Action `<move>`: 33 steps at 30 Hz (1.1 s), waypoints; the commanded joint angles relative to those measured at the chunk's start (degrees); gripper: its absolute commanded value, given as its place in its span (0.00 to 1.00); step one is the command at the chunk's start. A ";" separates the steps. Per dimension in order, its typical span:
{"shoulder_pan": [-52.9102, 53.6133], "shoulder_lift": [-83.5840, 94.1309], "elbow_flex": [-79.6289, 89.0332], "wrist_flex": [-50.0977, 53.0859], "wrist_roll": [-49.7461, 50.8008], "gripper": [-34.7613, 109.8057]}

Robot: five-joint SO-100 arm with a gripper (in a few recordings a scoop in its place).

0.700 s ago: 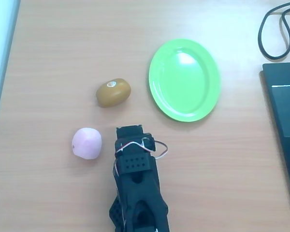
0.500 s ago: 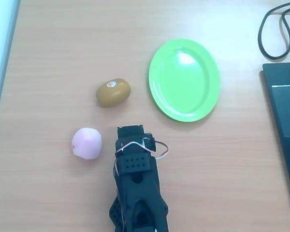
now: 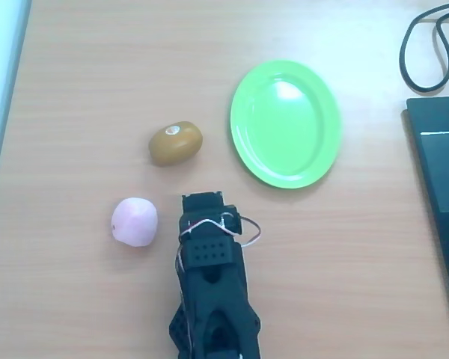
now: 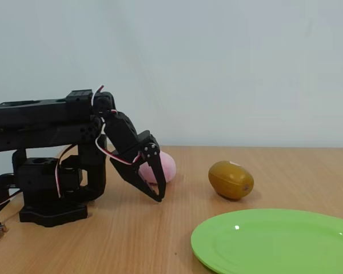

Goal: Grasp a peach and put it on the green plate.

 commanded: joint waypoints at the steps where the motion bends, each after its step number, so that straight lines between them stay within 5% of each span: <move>1: -1.14 -1.58 -3.87 0.18 -0.44 0.18; 23: -3.87 -29.88 -39.73 11.78 -14.59 0.21; 29: -5.27 -31.11 -42.89 17.84 -30.76 0.24; 33: -4.83 -30.94 -43.24 22.41 -53.70 0.26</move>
